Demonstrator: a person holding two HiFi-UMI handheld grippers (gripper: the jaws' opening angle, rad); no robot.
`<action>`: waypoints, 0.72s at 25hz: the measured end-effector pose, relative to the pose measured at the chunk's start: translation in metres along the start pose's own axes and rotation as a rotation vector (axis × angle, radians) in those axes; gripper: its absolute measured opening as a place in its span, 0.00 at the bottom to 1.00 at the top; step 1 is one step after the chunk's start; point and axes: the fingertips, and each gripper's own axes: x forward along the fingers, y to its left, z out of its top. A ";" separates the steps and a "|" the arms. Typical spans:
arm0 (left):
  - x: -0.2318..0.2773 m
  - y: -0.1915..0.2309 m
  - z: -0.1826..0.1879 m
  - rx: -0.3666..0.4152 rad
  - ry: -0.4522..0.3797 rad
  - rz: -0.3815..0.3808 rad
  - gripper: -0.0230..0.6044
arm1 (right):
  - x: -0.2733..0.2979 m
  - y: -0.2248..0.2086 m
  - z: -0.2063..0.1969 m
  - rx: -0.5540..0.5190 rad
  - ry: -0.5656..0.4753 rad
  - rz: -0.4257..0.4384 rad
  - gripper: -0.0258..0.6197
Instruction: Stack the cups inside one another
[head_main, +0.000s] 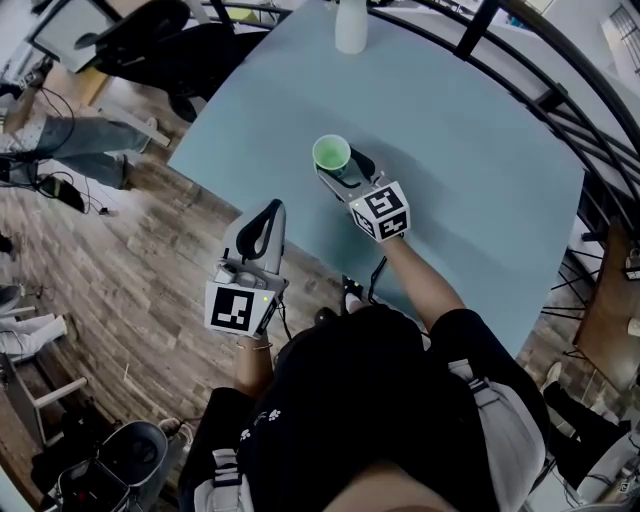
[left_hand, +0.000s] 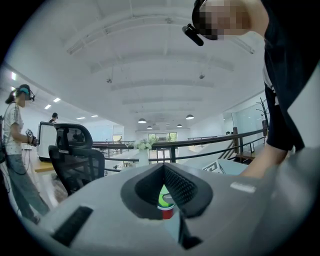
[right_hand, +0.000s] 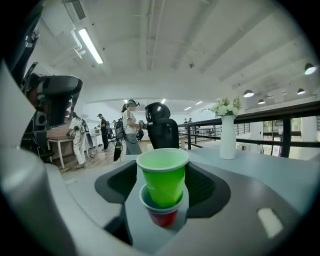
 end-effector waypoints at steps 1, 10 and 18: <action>-0.001 -0.001 0.000 0.001 0.000 0.001 0.01 | -0.001 0.000 -0.003 -0.001 0.006 -0.001 0.50; -0.005 -0.005 -0.002 0.002 0.014 0.014 0.01 | -0.004 -0.002 -0.025 -0.019 0.052 -0.012 0.51; -0.008 -0.005 -0.005 0.004 0.018 0.021 0.01 | -0.002 -0.002 -0.040 -0.043 0.091 -0.023 0.51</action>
